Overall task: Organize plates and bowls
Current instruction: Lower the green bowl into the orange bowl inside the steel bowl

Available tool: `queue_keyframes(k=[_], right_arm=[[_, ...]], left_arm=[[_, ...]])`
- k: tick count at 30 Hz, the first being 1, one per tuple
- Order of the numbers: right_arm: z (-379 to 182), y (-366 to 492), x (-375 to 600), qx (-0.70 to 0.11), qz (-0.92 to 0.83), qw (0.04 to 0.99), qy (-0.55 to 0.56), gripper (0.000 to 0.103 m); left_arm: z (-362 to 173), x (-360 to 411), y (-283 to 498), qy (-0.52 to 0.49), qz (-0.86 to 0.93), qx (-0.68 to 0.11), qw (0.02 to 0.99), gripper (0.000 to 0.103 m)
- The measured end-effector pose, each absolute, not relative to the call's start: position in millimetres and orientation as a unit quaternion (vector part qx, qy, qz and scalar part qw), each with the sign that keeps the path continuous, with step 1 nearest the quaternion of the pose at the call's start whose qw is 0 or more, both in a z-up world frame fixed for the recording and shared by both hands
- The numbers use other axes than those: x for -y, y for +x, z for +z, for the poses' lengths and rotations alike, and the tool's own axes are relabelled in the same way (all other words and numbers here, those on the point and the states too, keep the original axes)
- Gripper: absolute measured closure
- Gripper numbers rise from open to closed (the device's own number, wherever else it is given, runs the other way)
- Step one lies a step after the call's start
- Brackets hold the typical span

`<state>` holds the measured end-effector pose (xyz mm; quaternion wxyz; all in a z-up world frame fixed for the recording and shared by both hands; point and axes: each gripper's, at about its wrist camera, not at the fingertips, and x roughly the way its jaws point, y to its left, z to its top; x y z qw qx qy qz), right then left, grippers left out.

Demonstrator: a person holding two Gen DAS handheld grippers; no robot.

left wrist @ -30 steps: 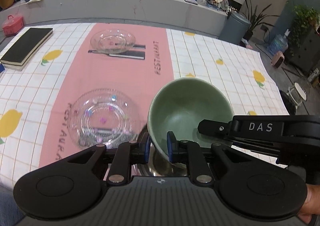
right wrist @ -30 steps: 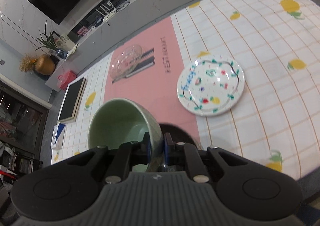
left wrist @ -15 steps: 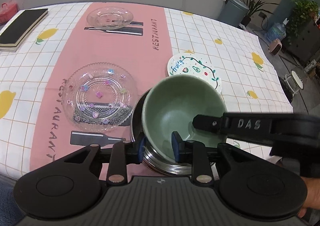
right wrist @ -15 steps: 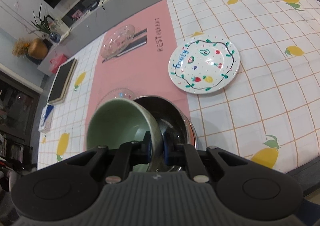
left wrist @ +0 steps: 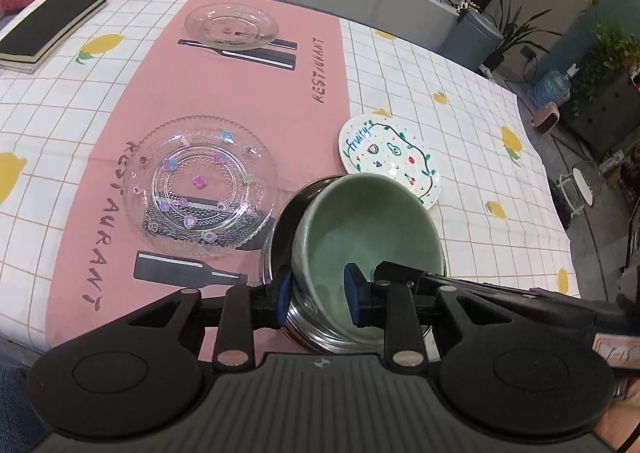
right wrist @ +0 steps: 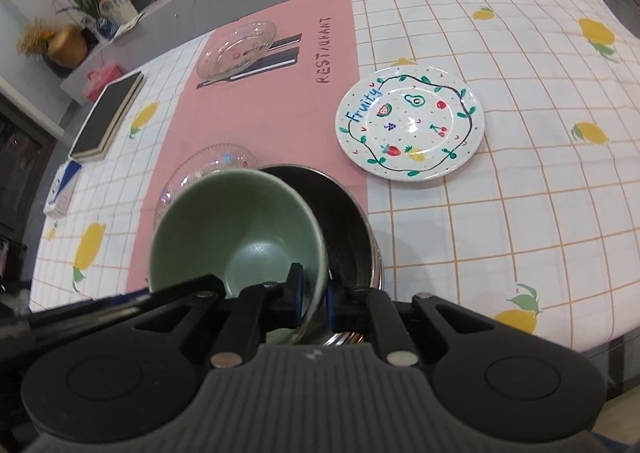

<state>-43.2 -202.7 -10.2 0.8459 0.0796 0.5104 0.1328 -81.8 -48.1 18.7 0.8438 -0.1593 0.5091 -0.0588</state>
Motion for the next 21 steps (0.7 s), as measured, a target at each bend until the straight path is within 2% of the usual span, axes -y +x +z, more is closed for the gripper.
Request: queue_keyframes(k=[10,21], right_arm=[[-3.2,-51.4,187.9,-0.474,0.117,0.873,-0.014,0.086],[6.4,-53.2,193.1,-0.454,0.123,0.882,0.007,0.085]], left_arm=[[20.4,47.6,-81.7,-0.160,-0.053,-0.504,0.847,0.073],[23.0,46.8,-82.1,-0.156,-0.054,-0.499,0.850,0.068]])
